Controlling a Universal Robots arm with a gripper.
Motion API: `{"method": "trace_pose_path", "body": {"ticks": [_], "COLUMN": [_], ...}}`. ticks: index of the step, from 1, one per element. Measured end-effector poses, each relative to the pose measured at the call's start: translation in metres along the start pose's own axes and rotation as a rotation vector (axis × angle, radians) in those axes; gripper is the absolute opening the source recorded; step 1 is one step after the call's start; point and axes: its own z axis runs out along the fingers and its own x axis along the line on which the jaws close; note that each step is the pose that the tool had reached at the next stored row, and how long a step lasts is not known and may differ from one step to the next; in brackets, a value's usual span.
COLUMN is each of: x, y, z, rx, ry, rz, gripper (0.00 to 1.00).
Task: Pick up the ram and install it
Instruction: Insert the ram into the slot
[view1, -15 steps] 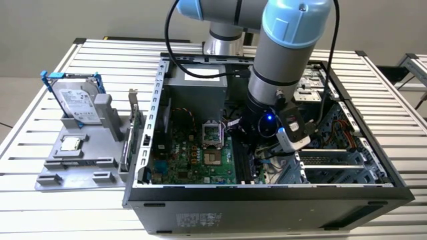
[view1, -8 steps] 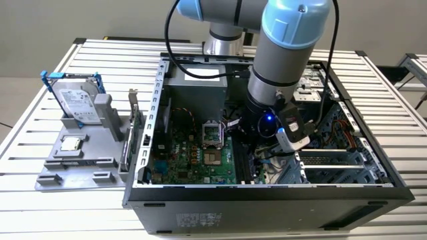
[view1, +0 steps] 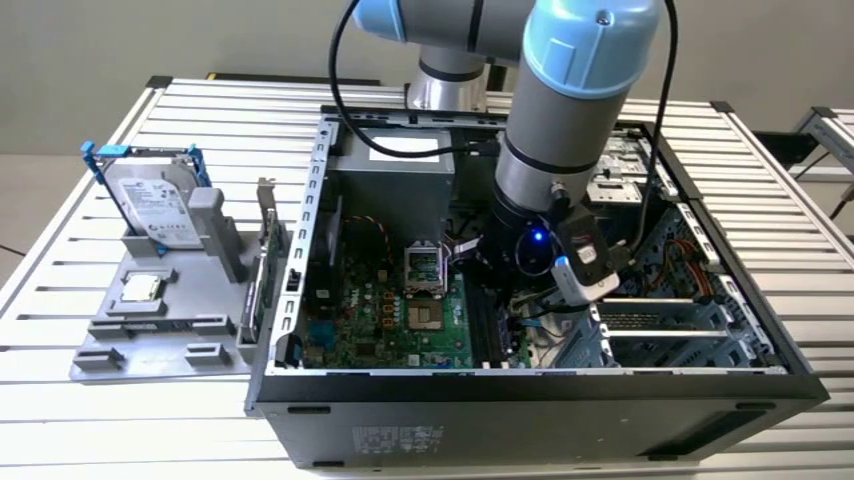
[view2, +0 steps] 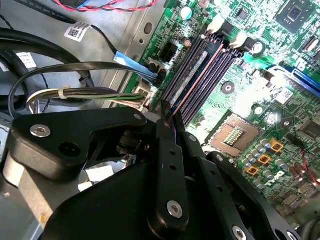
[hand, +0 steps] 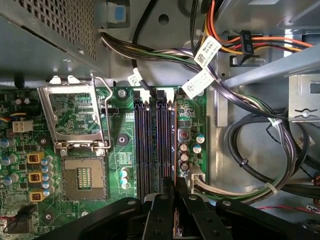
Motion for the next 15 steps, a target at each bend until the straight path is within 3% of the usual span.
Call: {"method": "trace_pose_path", "body": {"ticks": [15], "x": [0.0030], "y": [-0.0013], "z": [-0.0001], "rx": [-0.0008], "ry": [0.0001], "rz": [0.000], "gripper": [0.00]}}
